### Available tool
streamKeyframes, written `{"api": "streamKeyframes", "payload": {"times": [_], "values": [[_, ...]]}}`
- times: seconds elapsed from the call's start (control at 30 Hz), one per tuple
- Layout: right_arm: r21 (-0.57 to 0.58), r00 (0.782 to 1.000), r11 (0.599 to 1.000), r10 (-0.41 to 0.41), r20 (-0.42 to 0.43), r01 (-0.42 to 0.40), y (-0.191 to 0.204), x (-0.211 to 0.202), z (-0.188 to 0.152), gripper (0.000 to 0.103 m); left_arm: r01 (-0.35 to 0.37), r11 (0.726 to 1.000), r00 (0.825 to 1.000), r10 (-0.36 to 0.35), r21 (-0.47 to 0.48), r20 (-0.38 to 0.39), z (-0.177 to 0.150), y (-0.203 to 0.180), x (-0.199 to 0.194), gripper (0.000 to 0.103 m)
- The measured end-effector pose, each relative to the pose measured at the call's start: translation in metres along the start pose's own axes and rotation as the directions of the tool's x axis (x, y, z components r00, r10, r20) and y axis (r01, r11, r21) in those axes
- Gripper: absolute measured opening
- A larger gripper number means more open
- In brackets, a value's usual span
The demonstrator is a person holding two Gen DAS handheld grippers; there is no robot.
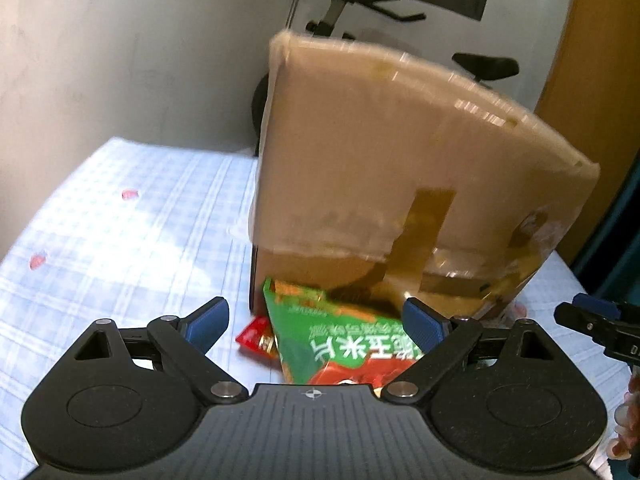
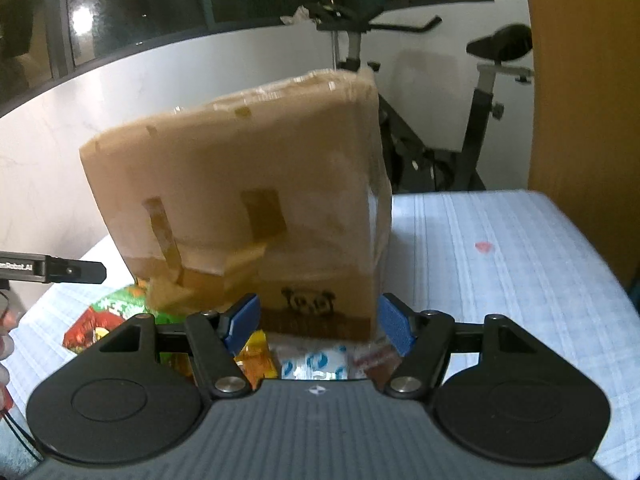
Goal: Organize snacks
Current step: 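Grasp the green corn chips bag with the left gripper while the right approaches the dotted packet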
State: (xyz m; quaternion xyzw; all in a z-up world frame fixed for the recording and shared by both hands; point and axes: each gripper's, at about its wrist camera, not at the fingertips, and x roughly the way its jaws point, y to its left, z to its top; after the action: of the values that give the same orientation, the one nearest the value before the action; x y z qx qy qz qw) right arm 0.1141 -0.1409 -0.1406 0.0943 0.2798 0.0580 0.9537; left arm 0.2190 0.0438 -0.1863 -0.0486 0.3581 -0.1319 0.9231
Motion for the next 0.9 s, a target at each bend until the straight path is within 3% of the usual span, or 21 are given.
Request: {"api": "streamKeyframes", "payload": {"times": [0.17, 0.33, 0.53, 0.7, 0.9], "values": [[0.01, 0.999, 1.0, -0.001, -0.034, 0.001, -0.006, 0.007, -0.01, 0.069, 0.006, 1.0, 0.999, -0.006, -0.011, -0.052, -0.011, 0.005, 0.019, 0.094], [0.005, 0.997, 1.0, -0.005, -0.076, 0.006, -0.008, 0.016, -0.024, 0.069, 0.095, 0.995, 0.992, -0.097, -0.027, -0.086, -0.023, 0.006, 0.031, 0.095], [-0.01, 0.992, 1.0, -0.014, -0.122, 0.013, -0.008, 0.032, -0.036, 0.069, 0.137, 0.989, 0.985, -0.142, -0.051, -0.097, -0.032, 0.006, 0.038, 0.094], [-0.06, 0.989, 0.998, -0.003, -0.149, -0.006, -0.001, 0.049, -0.042, 0.069, 0.198, 0.977, 0.976, -0.203, -0.077, -0.074, -0.038, 0.014, 0.035, 0.07], [-0.123, 0.991, 0.992, -0.021, -0.135, 0.004, 0.01, 0.065, -0.048, 0.061, 0.163, 0.985, 0.985, -0.166, -0.055, -0.051, -0.044, 0.005, 0.021, 0.064]]}}
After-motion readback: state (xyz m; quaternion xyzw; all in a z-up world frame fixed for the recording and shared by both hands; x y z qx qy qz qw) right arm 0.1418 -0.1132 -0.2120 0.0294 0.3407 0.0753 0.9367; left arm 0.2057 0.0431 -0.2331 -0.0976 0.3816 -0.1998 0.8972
